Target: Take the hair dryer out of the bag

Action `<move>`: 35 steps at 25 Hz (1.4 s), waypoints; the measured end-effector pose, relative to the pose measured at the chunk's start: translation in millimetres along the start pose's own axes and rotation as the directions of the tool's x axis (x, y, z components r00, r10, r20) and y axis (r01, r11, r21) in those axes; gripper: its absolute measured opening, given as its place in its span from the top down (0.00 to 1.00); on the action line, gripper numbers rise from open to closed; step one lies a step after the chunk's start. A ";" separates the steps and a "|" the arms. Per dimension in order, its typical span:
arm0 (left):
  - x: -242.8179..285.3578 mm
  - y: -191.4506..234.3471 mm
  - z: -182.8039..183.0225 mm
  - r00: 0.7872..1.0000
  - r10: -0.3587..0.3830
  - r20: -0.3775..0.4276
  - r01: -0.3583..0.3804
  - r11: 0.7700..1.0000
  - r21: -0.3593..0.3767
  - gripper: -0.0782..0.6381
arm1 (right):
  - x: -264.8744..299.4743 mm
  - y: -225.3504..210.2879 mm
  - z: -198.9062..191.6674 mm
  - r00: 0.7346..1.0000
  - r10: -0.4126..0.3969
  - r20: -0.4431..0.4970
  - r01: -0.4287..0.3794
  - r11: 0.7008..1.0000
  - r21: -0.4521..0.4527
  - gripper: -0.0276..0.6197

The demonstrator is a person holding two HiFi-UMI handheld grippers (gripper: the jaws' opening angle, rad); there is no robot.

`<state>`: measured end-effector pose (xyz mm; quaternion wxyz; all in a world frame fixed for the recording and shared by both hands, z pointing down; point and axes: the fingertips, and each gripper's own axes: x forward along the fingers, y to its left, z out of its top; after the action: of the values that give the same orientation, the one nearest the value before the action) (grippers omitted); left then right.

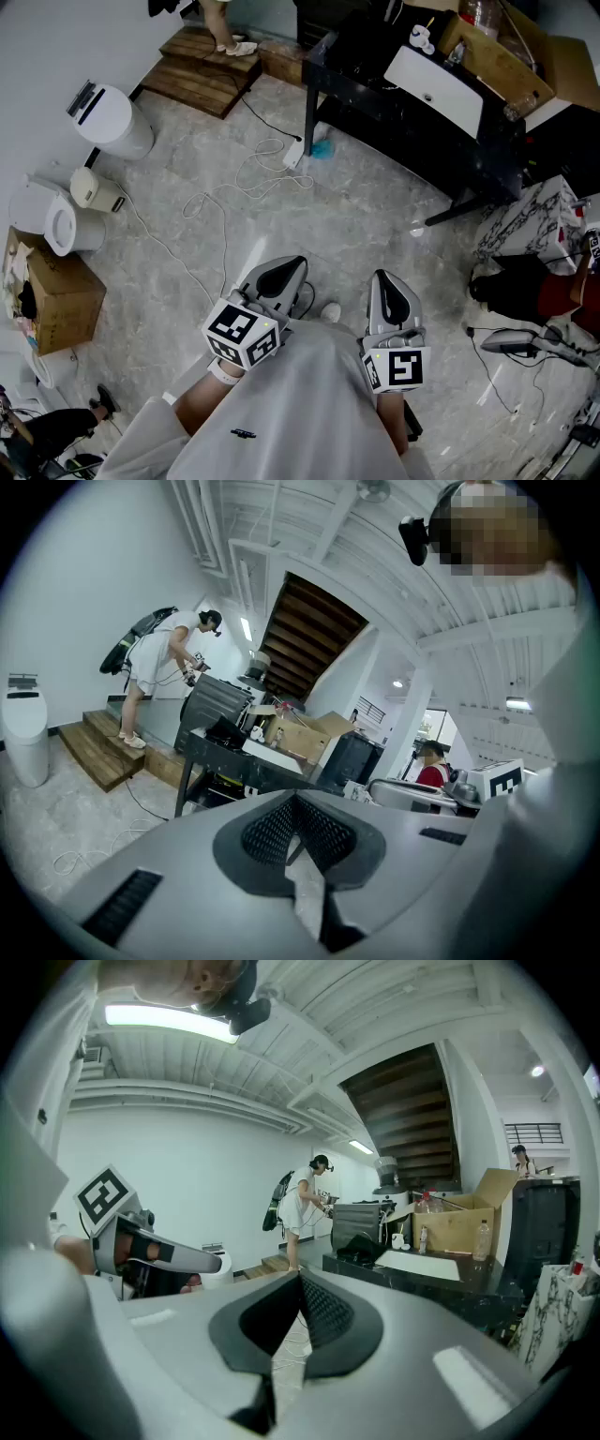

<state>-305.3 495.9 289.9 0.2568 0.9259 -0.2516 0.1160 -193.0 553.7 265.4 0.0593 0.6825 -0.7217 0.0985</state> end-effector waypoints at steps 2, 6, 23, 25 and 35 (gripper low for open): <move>11.4 -30.5 -7.0 1.000 0.008 0.014 -0.009 1.000 0.005 0.88 | -19.6 -19.1 -6.9 1.000 0.022 -0.003 -0.022 1.000 0.004 0.94; 15.0 -71.9 -21.3 0.999 0.038 0.030 -0.038 0.999 0.020 0.88 | -52.7 -39.0 -16.1 0.999 0.052 0.003 -0.052 0.998 0.025 0.94; 6.9 -152.5 -70.2 0.979 0.202 0.043 -0.203 0.978 0.038 0.88 | -131.0 -100.8 -48.2 0.989 0.115 0.096 -0.126 0.984 0.128 0.94; 10.3 -159.4 -77.5 0.979 0.199 0.036 -0.200 0.979 0.038 0.88 | -136.9 -101.8 -56.1 0.988 0.124 0.088 -0.135 0.982 0.134 0.94; 33.0 -163.4 -84.5 0.982 0.186 0.022 -0.186 0.983 0.004 0.88 | -129.6 -119.0 -55.7 0.987 0.127 0.100 -0.139 0.983 0.121 0.94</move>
<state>-198.7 648.8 304.2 0.2393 0.9003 -0.3394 0.1300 -69.2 686.4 298.3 -0.0244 0.6390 -0.7599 0.1168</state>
